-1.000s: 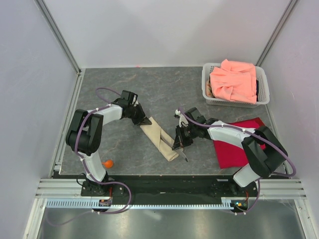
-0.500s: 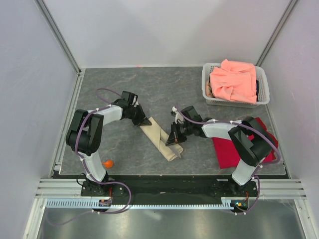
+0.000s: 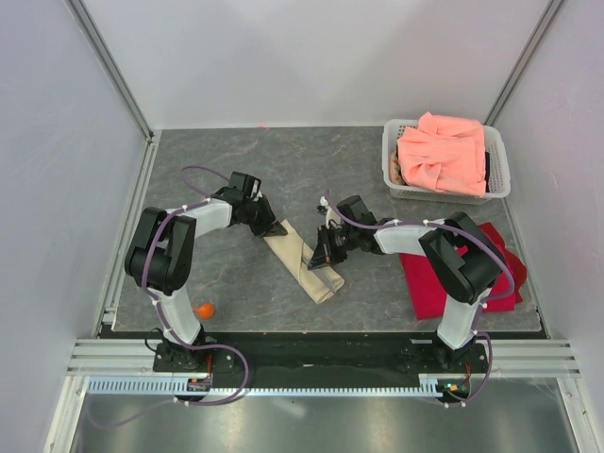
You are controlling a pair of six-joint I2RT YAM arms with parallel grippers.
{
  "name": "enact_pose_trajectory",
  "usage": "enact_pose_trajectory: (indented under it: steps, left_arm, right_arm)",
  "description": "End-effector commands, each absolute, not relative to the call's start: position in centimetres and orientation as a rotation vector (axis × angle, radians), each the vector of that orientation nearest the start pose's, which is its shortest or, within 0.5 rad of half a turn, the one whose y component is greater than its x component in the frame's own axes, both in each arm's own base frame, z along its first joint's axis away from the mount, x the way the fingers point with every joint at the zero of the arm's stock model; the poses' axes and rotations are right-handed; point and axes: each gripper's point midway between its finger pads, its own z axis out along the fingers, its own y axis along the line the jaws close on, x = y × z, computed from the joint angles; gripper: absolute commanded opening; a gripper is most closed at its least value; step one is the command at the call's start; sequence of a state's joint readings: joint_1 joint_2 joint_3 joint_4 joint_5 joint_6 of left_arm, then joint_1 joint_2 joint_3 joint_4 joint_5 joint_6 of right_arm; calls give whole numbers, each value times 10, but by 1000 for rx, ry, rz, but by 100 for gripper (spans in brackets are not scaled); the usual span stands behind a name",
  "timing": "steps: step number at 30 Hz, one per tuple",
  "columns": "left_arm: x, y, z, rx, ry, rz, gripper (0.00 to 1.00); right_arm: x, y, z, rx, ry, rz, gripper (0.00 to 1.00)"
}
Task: Fold the napkin into a case and place the utensils inside
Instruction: Stuff the knife into the folded napkin.
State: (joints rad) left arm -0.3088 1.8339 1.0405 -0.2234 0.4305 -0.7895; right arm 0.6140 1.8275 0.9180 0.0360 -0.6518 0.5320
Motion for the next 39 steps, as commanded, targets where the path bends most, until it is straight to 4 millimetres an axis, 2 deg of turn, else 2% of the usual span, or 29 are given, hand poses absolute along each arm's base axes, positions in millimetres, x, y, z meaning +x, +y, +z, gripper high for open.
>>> enact_pose_trajectory:
  steps: [1, 2, 4, 5, 8, 11, 15, 21, 23, 24, 25, 26, 27, 28, 29, 30, 31, 32, 39]
  left_arm:
    - [342, -221, 38, -411, 2704, -942, 2]
    - [342, -221, 41, -406, 2697, -947, 4]
    - [345, -222, 53, -392, 2665, -956, 7]
    - [347, -221, 57, -393, 2656, -951, 15]
    - [355, -216, 75, -370, 2621, -906, 29]
    - [363, -206, 79, -365, 2614, -835, 34]
    - [367, -191, 69, -386, 2639, -781, 36]
    - [370, -181, 62, -359, 2643, -694, 40]
    - [375, -176, 62, -349, 2636, -646, 41]
    - [375, -174, 61, -329, 2639, -629, 41]
    - [378, -173, 64, -324, 2628, -610, 40]
    - [379, -172, 66, -309, 2625, -608, 41]
    - [381, -172, 67, -300, 2620, -605, 41]
    - [381, -172, 67, -296, 2623, -599, 41]
    - [382, -171, 67, -286, 2622, -594, 41]
    - [382, -171, 65, -285, 2629, -587, 41]
    - [382, -171, 64, -279, 2629, -585, 41]
    - [381, -171, 63, -271, 2635, -587, 41]
    - [375, -173, 46, -260, 2688, -593, 42]
  right_arm:
    - [275, 337, 57, -503, 2447, 1244, 2]
    - [274, 335, 55, -500, 2460, 1226, 4]
    - [276, 333, 57, -508, 2459, 1197, 19]
    - [273, 330, 55, -507, 2479, 1182, 26]
    - [270, 322, 59, -516, 2497, 1137, 41]
    - [265, 314, 59, -543, 2511, 1091, 47]
    - [256, 304, 53, -560, 2533, 1055, 47]
    - [250, 294, 49, -621, 2526, 944, 47]
    - [247, 296, 50, -681, 2505, 894, 47]
    - [257, 295, 52, -681, 2484, 806, 47]
    - [248, 299, 51, -731, 2493, 751, 46]
    - [253, 304, 59, -759, 2459, 709, 46]
    - [258, 299, 58, -749, 2462, 602, 45]
    - [254, 306, 57, -786, 2458, 572, 44]
    - [259, 313, 64, -791, 2438, 547, 43]
    - [260, 309, 61, -804, 2454, 477, 42]
    - [258, 312, 56, -831, 2461, 449, 40]
    - [262, 317, 61, -833, 2447, 439, 39]
    - [272, 325, 55, -863, 2443, 356, 38]
